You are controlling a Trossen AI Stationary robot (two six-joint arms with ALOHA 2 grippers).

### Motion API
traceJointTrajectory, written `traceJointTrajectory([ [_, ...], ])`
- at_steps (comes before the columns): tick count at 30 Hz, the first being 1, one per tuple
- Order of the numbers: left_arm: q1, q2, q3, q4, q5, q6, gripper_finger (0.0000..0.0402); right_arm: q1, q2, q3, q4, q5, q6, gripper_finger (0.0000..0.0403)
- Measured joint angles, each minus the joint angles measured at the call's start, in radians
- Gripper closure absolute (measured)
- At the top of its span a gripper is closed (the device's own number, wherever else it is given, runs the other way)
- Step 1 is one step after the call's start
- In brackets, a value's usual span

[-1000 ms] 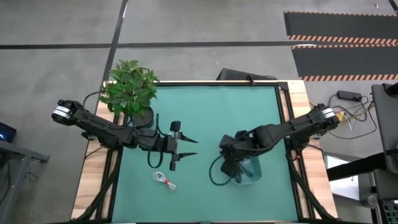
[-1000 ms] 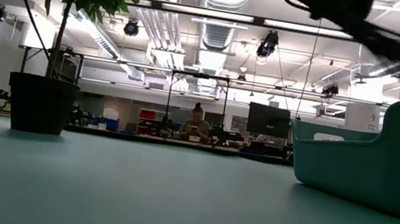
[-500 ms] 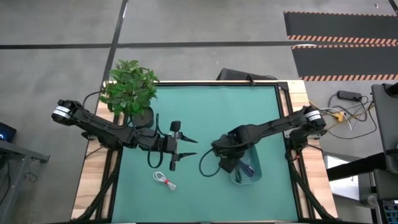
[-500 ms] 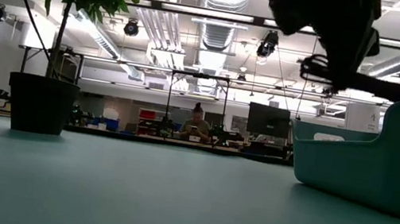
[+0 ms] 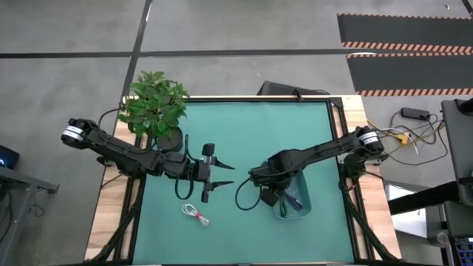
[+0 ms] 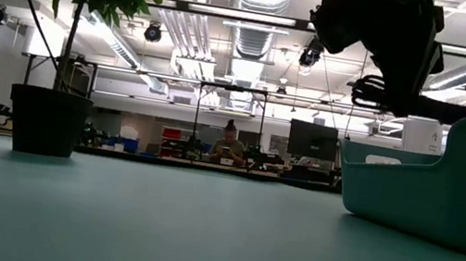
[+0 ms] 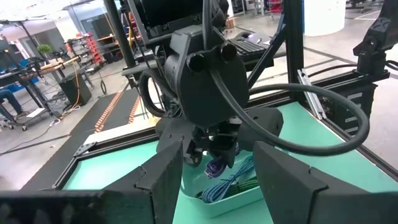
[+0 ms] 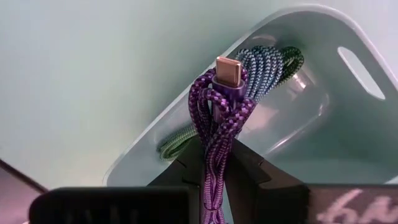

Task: Pick and place USB-C Cables
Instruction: Put the violet charger cable into the blue bin, then put the white charger cable into the blue bin

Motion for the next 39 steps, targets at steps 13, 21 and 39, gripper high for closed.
traceJointTrajectory([
  [13,0.000,0.000,0.000,0.000,0.000,0.000,0.0221,0.000,0.000,-0.078,0.019,0.005,0.023,0.0374],
  [21,0.000,0.000,0.000,0.000,0.000,0.000,0.0221,0.000,-0.001,-0.103,0.040,0.033,0.052,0.0347],
  [39,-0.022,-0.001,-0.001,-0.020,0.000,-0.030,0.0221,0.009,-0.103,-0.113,0.037,0.093,0.023,0.0252],
])
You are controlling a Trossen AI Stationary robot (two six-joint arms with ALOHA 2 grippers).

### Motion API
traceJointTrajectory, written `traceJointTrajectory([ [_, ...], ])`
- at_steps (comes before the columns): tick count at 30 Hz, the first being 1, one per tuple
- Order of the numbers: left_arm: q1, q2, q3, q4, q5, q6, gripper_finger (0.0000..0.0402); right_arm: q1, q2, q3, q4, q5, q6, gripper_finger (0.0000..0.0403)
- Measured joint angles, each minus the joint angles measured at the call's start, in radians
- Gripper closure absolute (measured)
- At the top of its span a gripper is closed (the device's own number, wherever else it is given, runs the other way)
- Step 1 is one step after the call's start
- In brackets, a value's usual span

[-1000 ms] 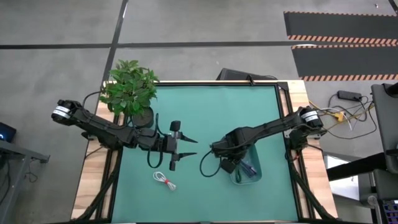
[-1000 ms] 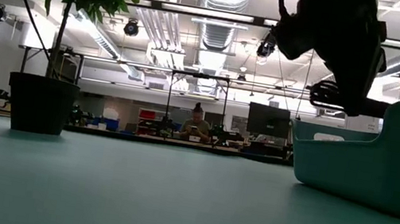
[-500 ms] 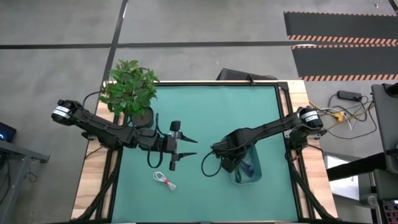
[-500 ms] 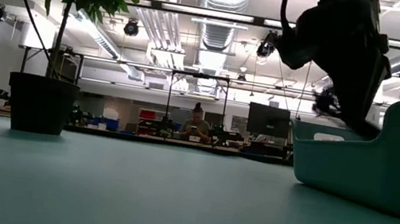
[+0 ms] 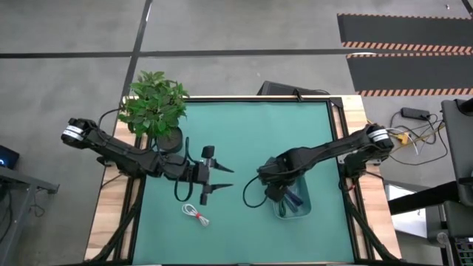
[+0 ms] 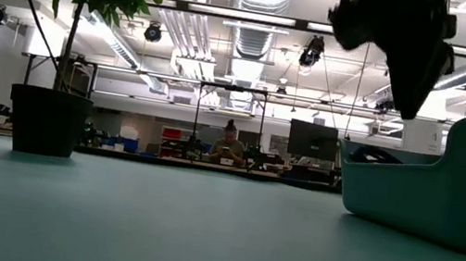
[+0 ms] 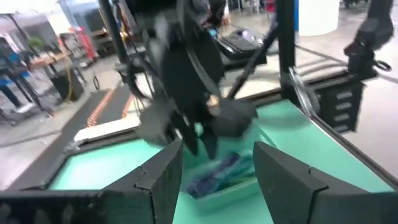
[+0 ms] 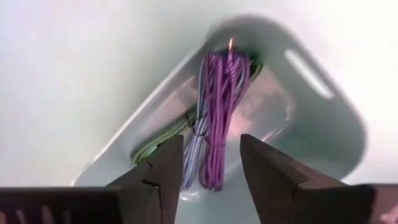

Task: Pick and place USB-C Cables
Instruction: Put the white charger cable into the blue bin

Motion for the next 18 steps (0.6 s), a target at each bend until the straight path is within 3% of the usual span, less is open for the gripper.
traceJointTrajectory([
  [11,-0.136,-0.097,0.002,-0.190,0.007,-0.100,0.0221,0.084,-0.150,-0.005,0.167,0.339,-0.185,0.0269],
  [18,-0.200,-0.124,0.002,-0.379,0.008,-0.358,0.0221,0.110,-0.205,-0.029,0.379,0.460,-0.543,0.0270],
])
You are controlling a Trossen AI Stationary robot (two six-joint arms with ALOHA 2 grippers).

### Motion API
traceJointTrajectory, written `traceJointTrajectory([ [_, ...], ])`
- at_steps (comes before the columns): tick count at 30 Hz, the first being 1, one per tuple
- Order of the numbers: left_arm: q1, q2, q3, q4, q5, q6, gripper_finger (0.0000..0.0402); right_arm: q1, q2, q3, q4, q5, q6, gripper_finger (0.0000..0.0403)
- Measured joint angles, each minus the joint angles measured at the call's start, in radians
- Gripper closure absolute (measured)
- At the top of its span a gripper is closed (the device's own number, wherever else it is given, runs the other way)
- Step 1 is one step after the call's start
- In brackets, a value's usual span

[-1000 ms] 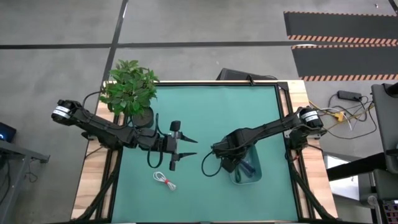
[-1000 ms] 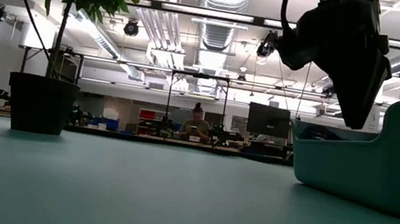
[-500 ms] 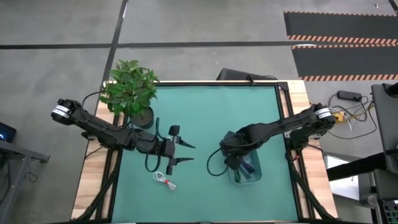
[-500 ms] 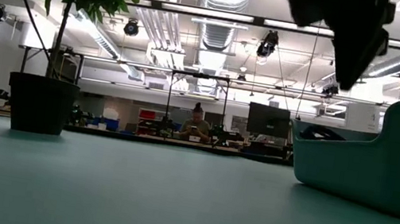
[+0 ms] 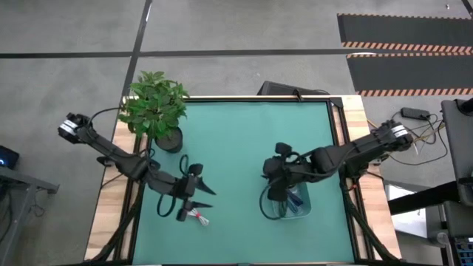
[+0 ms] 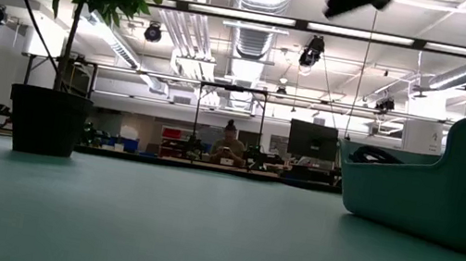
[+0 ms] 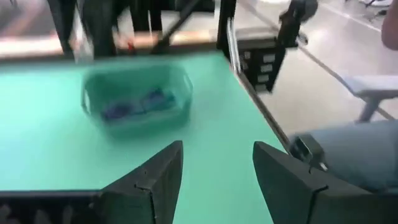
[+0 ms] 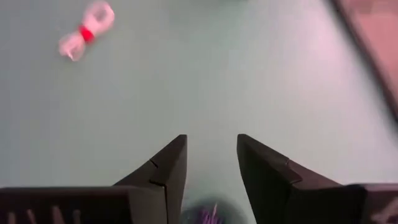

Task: Pick and place USB-C Cables
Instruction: Put the white charger cable into the blue bin

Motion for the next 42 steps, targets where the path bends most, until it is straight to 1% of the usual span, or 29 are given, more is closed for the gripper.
traceJointTrajectory([
  [3,-0.029,0.001,0.014,-0.175,0.016,-0.159,0.0221,0.002,-0.018,-0.040,0.166,0.009,-0.158,0.0272],
  [6,-0.058,0.003,0.020,-0.339,0.033,-0.317,0.0221,0.002,-0.039,-0.096,0.322,-0.024,-0.293,0.0275],
  [8,-0.072,0.005,0.017,-0.414,0.071,-0.391,0.0221,0.002,-0.051,-0.132,0.399,-0.033,-0.360,0.0276],
  [11,-0.085,0.008,0.009,-0.471,0.170,-0.483,0.0221,0.002,-0.069,-0.180,0.470,-0.033,-0.398,0.0280],
  [14,-0.103,0.032,-0.001,-0.483,0.212,-0.527,0.0221,0.002,-0.092,-0.234,0.518,-0.033,-0.382,0.0285],
  [20,-0.137,0.126,-0.003,-0.483,0.226,-0.504,0.0221,0.004,-0.142,-0.370,0.576,-0.034,-0.291,0.0297],
  [25,-0.135,0.224,-0.001,-0.474,0.199,-0.434,0.0221,0.004,-0.174,-0.451,0.646,-0.032,-0.255,0.0306],
  [32,-0.135,0.333,0.000,-0.437,0.165,-0.334,0.0221,0.004,-0.200,-0.486,0.727,-0.033,-0.261,0.0314],
  [38,-0.135,0.375,-0.002,-0.431,0.074,-0.290,0.0221,0.004,-0.203,-0.489,0.725,-0.032,-0.264,0.0312],
  [42,-0.135,0.384,-0.002,-0.430,0.072,-0.268,0.0222,0.004,-0.203,-0.489,0.725,-0.032,-0.258,0.0317],
])
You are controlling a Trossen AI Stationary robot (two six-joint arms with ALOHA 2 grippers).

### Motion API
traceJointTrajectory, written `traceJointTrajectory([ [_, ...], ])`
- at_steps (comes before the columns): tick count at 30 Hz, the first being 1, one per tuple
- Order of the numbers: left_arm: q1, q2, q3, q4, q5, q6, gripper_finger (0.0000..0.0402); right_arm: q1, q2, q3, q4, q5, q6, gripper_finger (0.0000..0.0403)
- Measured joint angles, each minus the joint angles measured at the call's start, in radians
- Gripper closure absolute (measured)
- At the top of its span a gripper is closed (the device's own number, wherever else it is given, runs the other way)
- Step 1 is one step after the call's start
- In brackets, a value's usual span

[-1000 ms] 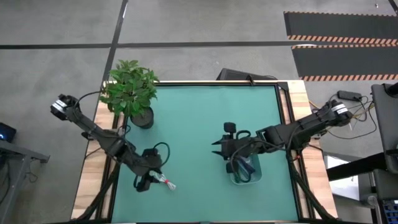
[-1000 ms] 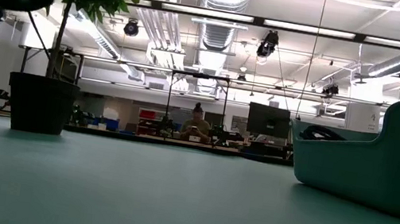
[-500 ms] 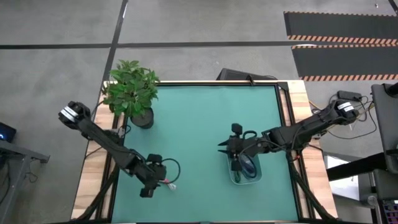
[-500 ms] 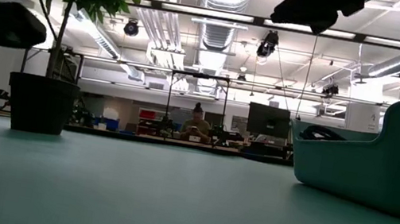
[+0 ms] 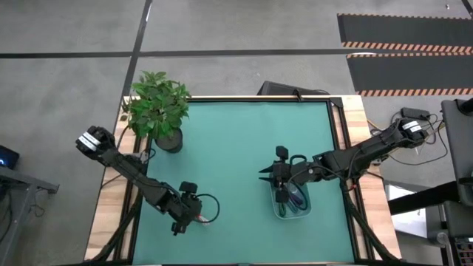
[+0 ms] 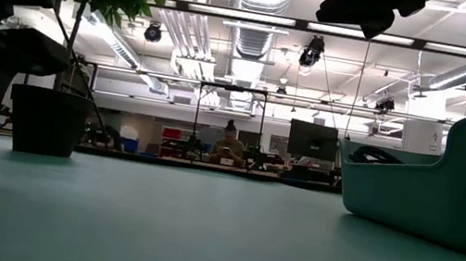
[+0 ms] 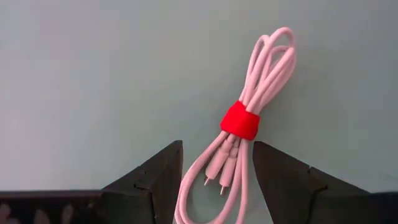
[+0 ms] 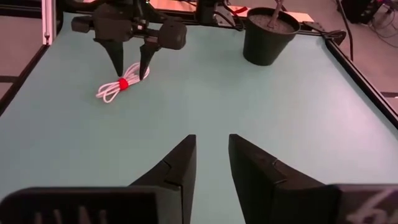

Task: Pick and place USB-C Cables
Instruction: Put the white charger cable into the blue bin

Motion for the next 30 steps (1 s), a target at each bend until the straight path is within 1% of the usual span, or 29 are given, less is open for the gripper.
traceJointTrajectory([
  [4,0.000,0.001,-0.004,-0.002,0.001,0.000,0.0237,0.000,0.000,0.000,0.000,0.000,0.003,0.0319],
  [9,0.000,0.001,-0.019,0.007,0.005,-0.034,0.0275,0.000,0.000,0.000,-0.001,0.000,0.003,0.0314],
  [14,0.000,-0.001,-0.066,0.094,0.011,-0.053,0.0308,0.000,0.000,0.000,-0.001,0.000,0.003,0.0318],
  [16,0.000,-0.001,-0.068,0.100,0.011,-0.053,0.0322,0.000,0.000,0.000,-0.001,0.000,0.003,0.0321],
  [19,0.000,-0.010,-0.067,0.096,0.012,-0.045,0.0351,0.000,0.000,0.000,-0.001,0.000,0.003,0.0320],
  [22,0.000,-0.026,-0.069,0.094,0.018,-0.044,0.0389,0.000,0.000,0.000,-0.001,0.000,0.003,0.0318],
  [23,0.000,-0.033,-0.069,0.089,0.018,-0.044,0.0396,0.000,0.000,0.000,-0.001,0.001,0.003,0.0317],
  [25,0.000,-0.049,-0.070,0.080,0.005,-0.044,0.0398,0.000,0.000,-0.001,0.001,0.001,0.003,0.0316],
  [30,0.000,-0.113,-0.070,0.075,-0.067,-0.003,0.0401,0.000,0.000,-0.019,0.028,0.000,0.002,0.0323],
])
